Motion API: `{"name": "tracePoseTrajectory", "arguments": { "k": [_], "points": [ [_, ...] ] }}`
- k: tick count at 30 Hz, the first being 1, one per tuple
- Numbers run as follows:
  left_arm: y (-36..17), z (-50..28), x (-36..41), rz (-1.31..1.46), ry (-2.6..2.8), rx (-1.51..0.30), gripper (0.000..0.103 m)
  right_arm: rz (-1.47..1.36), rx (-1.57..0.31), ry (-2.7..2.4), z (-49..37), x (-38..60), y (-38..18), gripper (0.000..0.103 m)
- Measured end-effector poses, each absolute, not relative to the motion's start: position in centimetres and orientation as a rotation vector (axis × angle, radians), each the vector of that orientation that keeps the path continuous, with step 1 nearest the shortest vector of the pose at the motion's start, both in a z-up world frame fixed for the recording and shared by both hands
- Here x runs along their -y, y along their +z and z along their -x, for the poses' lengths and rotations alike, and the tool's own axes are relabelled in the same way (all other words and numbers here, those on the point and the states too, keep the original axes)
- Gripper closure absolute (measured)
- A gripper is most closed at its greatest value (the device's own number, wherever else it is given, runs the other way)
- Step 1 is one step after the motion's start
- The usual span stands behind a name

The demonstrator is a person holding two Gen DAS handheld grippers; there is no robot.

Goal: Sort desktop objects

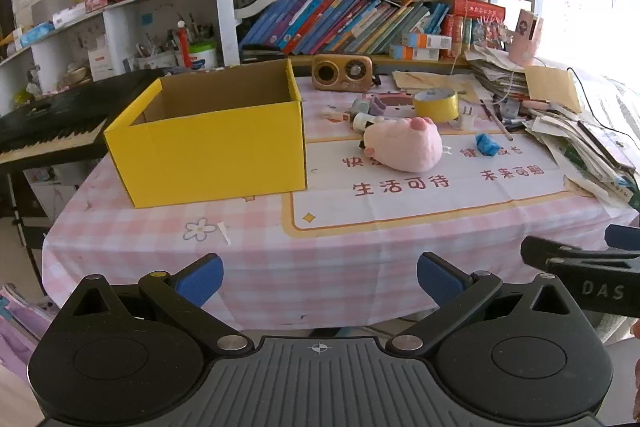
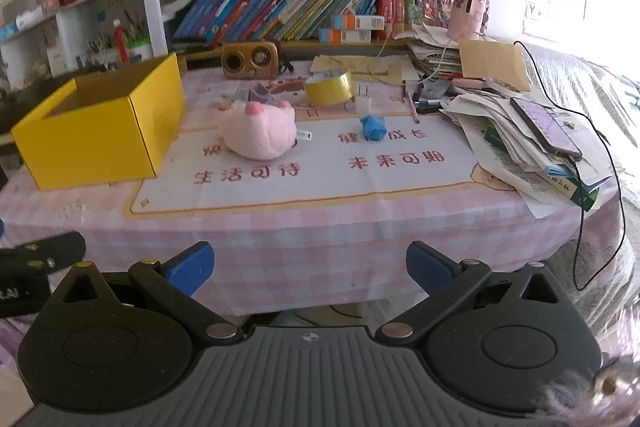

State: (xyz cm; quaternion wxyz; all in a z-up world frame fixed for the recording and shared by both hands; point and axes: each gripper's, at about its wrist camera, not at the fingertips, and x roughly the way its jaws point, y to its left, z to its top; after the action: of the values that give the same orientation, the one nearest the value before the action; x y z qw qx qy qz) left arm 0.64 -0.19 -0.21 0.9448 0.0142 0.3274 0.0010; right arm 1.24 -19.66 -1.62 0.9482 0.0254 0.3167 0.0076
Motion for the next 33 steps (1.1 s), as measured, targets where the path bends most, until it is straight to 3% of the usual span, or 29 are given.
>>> {"name": "tracePoseTrajectory", "arguments": {
  "k": [33],
  "points": [
    [-0.3, -1.0, -0.7, -0.021, 0.021, -0.687, 0.000, -0.031, -0.674, 0.018, -1.8, 18.7, -1.9, 0.000]
  ]
}}
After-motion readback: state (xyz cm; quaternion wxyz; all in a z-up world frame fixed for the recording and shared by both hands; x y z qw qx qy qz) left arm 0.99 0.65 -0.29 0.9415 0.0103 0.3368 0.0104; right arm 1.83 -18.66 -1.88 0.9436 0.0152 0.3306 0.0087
